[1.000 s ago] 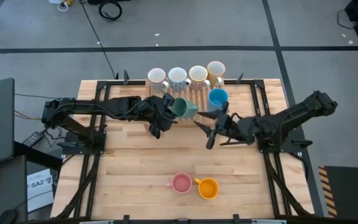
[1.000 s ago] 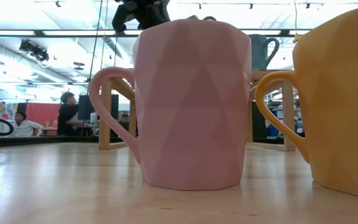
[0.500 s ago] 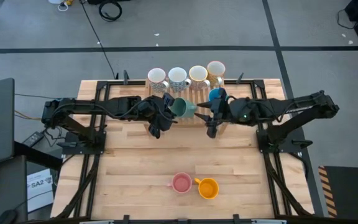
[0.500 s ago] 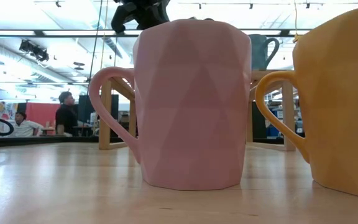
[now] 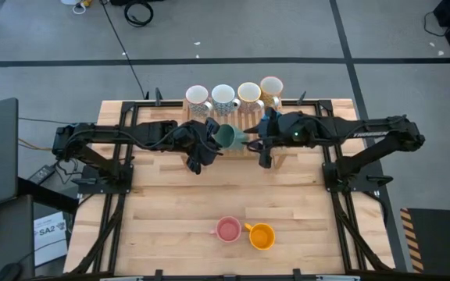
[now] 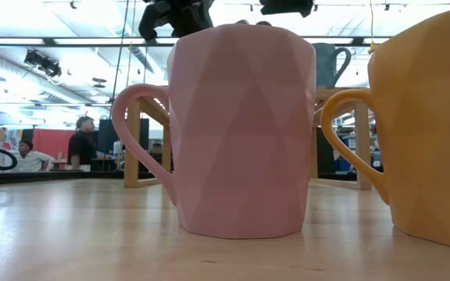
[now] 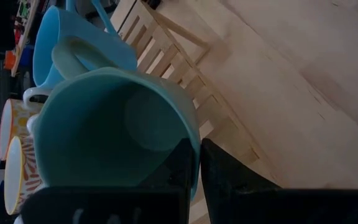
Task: Place coffee mugs
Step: Put the green mug on the shelf aligned with the orange mug
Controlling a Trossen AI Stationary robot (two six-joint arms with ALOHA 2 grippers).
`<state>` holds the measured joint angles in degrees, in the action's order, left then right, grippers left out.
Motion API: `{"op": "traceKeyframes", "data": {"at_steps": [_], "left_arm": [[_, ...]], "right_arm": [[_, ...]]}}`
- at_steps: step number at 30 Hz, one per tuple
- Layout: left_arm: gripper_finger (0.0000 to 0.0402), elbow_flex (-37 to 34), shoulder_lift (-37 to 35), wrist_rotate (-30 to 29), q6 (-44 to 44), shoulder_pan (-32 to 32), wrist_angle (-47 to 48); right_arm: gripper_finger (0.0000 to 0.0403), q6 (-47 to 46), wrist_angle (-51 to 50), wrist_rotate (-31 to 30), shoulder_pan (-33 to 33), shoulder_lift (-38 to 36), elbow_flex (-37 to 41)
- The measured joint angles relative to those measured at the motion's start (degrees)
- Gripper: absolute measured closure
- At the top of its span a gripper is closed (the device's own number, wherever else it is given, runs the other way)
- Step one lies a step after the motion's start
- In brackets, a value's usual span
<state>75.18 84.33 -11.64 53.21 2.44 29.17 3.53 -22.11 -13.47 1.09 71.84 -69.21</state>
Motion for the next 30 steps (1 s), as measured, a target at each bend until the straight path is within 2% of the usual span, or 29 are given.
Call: {"op": "traceKeyframes", "data": {"at_steps": [14, 25, 30], "left_arm": [[0.0373, 0.0, 0.0, -0.1, 0.1, 0.0, 0.0], [0.0373, 0.0, 0.0, 0.2, 0.2, 0.0, 0.5], [0.0373, 0.0, 0.0, -0.3, 0.1, -0.1, 0.5]], "right_arm": [[0.0227, 4.2, -2.4, 1.5, -3.7, 0.3, 0.0], [0.0228, 4.1, -2.8, 11.2, -4.7, 2.7, 0.1], [0.0235, 4.1, -3.2, 11.2, -4.5, 4.0, 0.1]]}}
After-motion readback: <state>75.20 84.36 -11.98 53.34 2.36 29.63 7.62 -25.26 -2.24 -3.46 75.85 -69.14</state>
